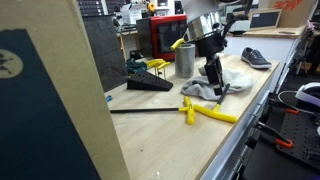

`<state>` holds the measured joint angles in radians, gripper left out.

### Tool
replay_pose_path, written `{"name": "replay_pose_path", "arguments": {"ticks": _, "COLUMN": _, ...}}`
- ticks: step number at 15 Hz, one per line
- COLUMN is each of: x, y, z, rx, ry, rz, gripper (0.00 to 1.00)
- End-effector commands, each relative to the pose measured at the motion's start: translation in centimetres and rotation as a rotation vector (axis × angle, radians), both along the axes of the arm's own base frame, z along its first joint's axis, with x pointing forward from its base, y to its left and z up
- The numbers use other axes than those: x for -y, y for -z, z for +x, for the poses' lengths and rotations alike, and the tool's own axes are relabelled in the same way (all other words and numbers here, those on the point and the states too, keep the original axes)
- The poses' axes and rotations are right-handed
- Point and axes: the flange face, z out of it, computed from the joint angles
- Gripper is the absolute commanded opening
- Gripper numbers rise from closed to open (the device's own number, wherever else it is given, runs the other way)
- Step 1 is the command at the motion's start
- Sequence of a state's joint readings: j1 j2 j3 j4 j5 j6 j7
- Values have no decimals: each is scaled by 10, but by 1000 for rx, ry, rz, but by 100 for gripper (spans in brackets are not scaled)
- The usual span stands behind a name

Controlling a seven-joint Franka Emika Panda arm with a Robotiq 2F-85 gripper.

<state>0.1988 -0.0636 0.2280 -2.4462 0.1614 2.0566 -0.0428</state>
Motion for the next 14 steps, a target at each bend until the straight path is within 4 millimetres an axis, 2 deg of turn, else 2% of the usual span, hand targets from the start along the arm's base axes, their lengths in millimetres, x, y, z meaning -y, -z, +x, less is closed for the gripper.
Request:
{"name": "replay_pose_path", "arguments": {"ticks": 1, "x": -8, "y": -9, "z": -21, "rx": 59, "ry": -175, "rz": -79, "gripper": 100}}
{"name": "replay_pose_path", "arguments": {"ticks": 7, "x": -55, "y": -6, "z": -44, "rx": 117, "ry": -476, "rz": -173, "gripper": 100}}
{"name": "replay_pose_path", "arguments": {"ticks": 8, "x": -48, "y": -3, "z": -40, "rx": 93, "ry": -388, "rz": -160, "gripper": 100}}
{"name": "replay_pose_path", "arguments": {"ticks": 10, "x": -58, "y": -3, "z": -46, "rx": 102, "ry": -438, "rz": -174, "gripper": 100}}
{"name": "replay_pose_path", "arguments": {"ticks": 13, "x": -57, "y": -2, "z": -42, "rx": 107, "ry": -465, "rz": -209, "gripper": 100}}
{"name": "replay_pose_path", "arguments": {"ticks": 14, "x": -60, "y": -1, "z": -40, "rx": 142, "ry": -552, "rz": -211, "gripper": 100}}
